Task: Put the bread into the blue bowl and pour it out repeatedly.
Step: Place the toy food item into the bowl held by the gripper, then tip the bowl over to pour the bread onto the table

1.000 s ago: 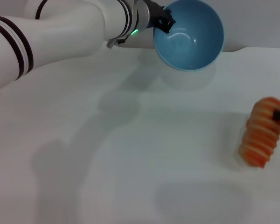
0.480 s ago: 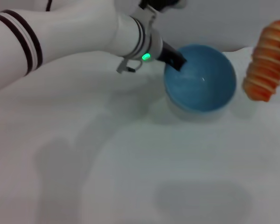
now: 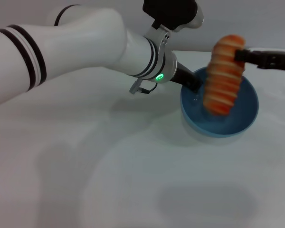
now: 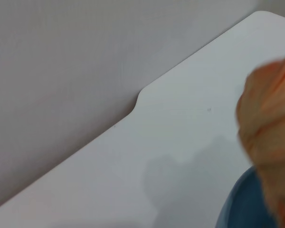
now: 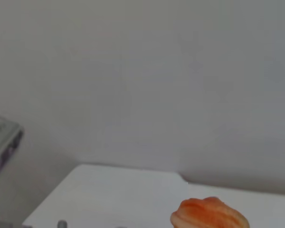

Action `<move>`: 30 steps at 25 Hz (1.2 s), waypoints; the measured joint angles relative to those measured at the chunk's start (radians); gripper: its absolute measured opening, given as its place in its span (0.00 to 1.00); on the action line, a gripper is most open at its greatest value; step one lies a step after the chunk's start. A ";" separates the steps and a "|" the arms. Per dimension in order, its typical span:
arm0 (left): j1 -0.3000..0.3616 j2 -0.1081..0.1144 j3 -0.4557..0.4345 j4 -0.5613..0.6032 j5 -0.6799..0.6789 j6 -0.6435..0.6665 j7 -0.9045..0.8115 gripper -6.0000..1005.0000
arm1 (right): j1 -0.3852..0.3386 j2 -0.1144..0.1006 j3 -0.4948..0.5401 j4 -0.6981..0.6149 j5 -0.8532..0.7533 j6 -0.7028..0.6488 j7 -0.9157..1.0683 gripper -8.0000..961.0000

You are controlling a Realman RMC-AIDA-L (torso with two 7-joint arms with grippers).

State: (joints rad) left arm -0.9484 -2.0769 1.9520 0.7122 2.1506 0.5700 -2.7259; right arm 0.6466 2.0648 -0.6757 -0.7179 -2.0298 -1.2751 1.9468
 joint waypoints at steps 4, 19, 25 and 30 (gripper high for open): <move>0.015 0.003 -0.007 0.002 -0.004 -0.004 0.000 0.00 | 0.007 0.000 -0.016 0.052 0.000 0.031 -0.005 0.10; 0.020 0.008 -0.009 -0.009 -0.008 -0.031 0.006 0.01 | -0.023 0.007 -0.054 0.040 0.066 0.032 -0.080 0.41; 0.023 0.010 -0.009 -0.013 -0.004 -0.054 0.009 0.00 | -0.087 0.004 -0.049 -0.038 0.134 0.094 -0.206 0.56; 0.023 0.011 -0.019 -0.023 -0.002 -0.080 0.010 0.01 | -0.137 0.007 -0.041 -0.089 0.260 0.123 -0.401 0.55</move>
State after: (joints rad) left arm -0.9253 -2.0659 1.9335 0.6896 2.1482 0.4901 -2.7156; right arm 0.5097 2.0716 -0.7163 -0.8072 -1.7698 -1.1522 1.5463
